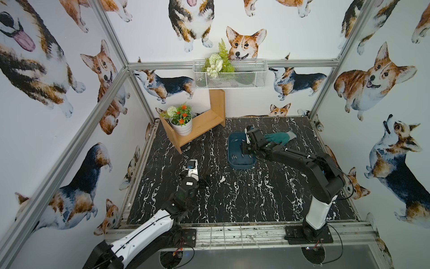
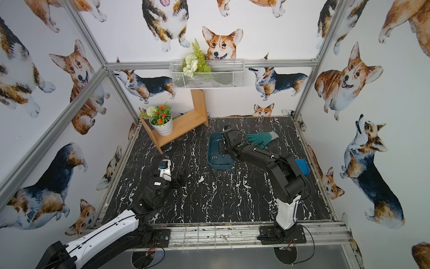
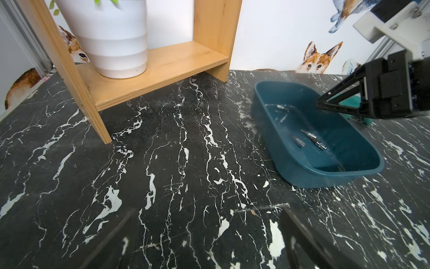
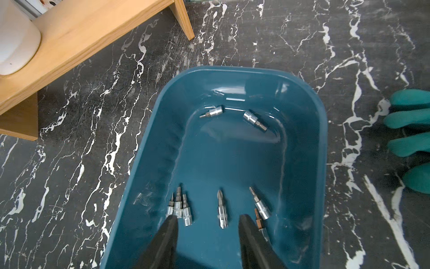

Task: Put the bit on the desktop into the storage box
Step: Place the screwdriver bit in the storage box.

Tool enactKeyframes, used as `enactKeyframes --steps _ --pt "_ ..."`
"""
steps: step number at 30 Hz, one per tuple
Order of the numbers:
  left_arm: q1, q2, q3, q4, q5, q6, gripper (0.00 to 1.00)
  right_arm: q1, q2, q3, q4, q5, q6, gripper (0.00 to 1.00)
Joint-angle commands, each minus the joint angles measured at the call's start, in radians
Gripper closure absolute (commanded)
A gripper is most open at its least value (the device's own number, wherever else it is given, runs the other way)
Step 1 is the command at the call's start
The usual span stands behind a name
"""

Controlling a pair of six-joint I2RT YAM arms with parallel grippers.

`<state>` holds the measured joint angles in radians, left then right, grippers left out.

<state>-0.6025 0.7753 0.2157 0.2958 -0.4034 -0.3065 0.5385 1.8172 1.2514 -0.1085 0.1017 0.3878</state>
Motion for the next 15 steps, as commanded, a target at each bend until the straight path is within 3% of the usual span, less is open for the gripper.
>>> enactKeyframes --steps 1,8,15 --pt "0.002 0.005 0.011 0.023 0.001 0.008 0.00 0.000 -0.039 -0.014 0.013 -0.015 -0.015 0.46" --pt "0.007 0.029 0.022 0.016 0.003 -0.007 0.00 0.026 -0.172 -0.131 0.048 -0.147 -0.099 0.41" --pt "0.099 0.056 0.023 0.014 0.099 -0.050 0.00 0.204 -0.257 -0.206 0.013 -0.082 -0.227 0.41"
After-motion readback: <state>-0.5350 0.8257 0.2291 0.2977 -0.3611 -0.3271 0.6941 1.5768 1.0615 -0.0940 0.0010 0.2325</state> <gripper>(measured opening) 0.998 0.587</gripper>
